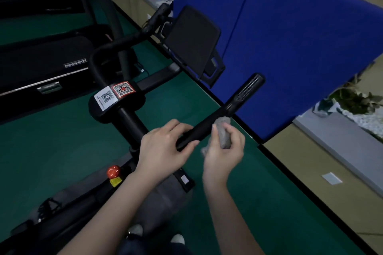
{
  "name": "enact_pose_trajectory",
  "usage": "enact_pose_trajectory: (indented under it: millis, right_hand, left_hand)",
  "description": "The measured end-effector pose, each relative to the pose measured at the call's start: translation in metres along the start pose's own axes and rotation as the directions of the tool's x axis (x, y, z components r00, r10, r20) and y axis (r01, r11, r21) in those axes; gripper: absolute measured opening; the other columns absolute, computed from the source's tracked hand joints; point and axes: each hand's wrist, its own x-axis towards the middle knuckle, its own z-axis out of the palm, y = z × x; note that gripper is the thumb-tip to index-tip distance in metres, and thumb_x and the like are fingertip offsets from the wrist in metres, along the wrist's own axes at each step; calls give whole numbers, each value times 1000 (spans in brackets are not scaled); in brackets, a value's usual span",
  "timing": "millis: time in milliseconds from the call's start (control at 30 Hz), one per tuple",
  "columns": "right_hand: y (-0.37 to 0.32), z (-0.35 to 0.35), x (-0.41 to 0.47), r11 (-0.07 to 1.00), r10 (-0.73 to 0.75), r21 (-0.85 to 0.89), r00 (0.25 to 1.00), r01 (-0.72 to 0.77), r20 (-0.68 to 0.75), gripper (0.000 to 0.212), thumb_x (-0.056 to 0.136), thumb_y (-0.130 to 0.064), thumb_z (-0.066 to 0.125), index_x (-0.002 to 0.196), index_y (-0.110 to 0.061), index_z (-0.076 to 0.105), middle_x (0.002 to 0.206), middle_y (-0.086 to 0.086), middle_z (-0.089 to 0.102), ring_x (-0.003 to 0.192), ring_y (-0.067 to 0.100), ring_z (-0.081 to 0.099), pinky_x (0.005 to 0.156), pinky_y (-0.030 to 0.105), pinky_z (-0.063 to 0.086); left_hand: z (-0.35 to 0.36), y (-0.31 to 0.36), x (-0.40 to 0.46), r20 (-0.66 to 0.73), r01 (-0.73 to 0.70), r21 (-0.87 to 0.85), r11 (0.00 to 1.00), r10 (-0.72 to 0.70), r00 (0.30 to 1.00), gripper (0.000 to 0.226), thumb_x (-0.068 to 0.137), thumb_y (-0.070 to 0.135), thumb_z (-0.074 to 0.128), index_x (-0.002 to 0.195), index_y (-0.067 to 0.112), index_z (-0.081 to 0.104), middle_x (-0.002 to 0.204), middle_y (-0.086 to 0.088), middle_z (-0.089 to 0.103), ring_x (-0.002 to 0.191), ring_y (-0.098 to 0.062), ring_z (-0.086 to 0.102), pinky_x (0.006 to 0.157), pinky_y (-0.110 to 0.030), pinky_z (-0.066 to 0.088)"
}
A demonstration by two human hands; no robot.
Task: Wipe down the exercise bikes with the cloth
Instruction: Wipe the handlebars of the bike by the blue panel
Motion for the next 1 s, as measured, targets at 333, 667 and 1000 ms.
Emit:
enact_pose_trajectory:
  millis: [333,667,1000]
  right_hand:
    - [3,-6,38,835,-440,-242,863,495,247,18,76,-1,76,94,-1,72,98,7,60,97,16,52,87,4,37]
    - [-7,-9,75,690,-493,-243,688,682,532,13,79,-4,74,92,-2,71,93,8,64,94,19,51,82,15,40]
    - [-27,2,119,442,-526,-275,495,854,692,13,80,-3,74,93,-2,72,89,8,64,92,21,50,82,11,30]
  left_hand:
    - [4,-3,-2,-58,30,-20,999,-31,998,32,78,58,57,98,36,69,87,18,63,69,-4,62,58,-24,47]
    - [3,1,-2,-53,62,-30,998,-64,997,37,77,62,53,99,36,69,90,17,65,73,-8,65,62,-27,50]
    - [5,-2,-3,-64,36,-14,999,-36,997,36,79,60,54,100,34,69,89,16,64,65,-12,62,61,-22,46]
